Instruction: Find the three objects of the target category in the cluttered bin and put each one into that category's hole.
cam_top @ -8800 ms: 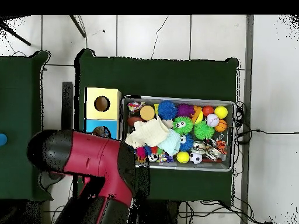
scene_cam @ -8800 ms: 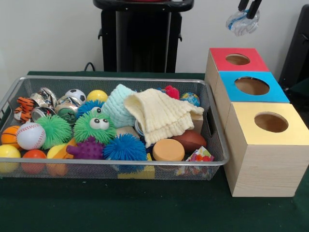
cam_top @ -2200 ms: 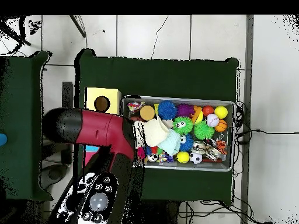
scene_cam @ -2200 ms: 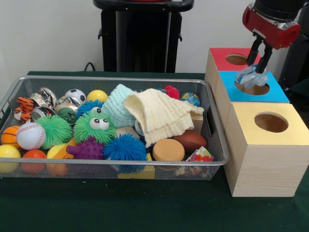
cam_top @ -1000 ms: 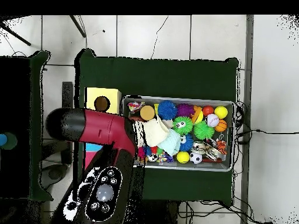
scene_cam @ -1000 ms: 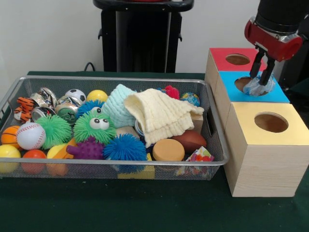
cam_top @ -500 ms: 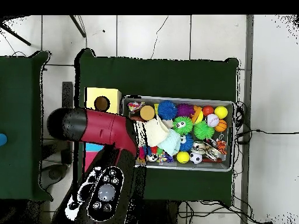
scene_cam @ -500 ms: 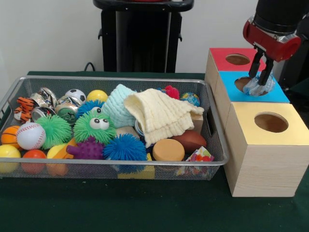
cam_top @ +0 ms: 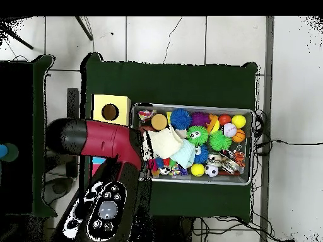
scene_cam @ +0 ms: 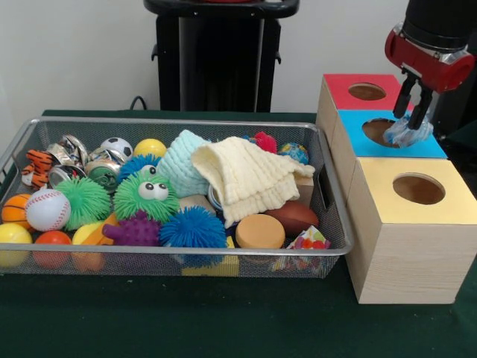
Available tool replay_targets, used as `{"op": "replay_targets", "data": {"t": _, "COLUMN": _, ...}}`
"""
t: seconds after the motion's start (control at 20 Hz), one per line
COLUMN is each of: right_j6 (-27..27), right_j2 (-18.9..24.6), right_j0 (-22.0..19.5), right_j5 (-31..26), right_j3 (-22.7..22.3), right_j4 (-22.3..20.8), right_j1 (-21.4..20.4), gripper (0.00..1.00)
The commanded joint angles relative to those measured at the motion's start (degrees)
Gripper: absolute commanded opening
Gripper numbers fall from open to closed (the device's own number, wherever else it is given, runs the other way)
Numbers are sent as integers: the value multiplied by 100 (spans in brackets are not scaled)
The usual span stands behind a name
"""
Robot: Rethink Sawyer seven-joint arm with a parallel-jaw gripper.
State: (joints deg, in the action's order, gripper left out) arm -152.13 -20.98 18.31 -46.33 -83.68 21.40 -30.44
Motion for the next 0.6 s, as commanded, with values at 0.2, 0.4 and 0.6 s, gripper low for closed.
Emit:
{"op": "replay_targets", "data": {"t": 0.2, "right_j6": -863, "right_j2": 415, "right_j0": 0, "right_j5": 0, "right_j3": -530, "right_j4": 91, "right_j1": 69, "gripper": 0}}
{"op": "replay_targets", "data": {"t": 0.4, "right_j6": -729, "right_j2": 493, "right_j0": -78, "right_j5": 88, "right_j3": -608, "right_j4": 118, "right_j1": 35, "gripper": 0}}
{"op": "replay_targets", "data": {"t": 0.6, "right_j6": -688, "right_j2": 520, "right_j0": -95, "right_j5": 97, "right_j3": -607, "right_j4": 113, "right_j1": 44, "gripper": 0}}
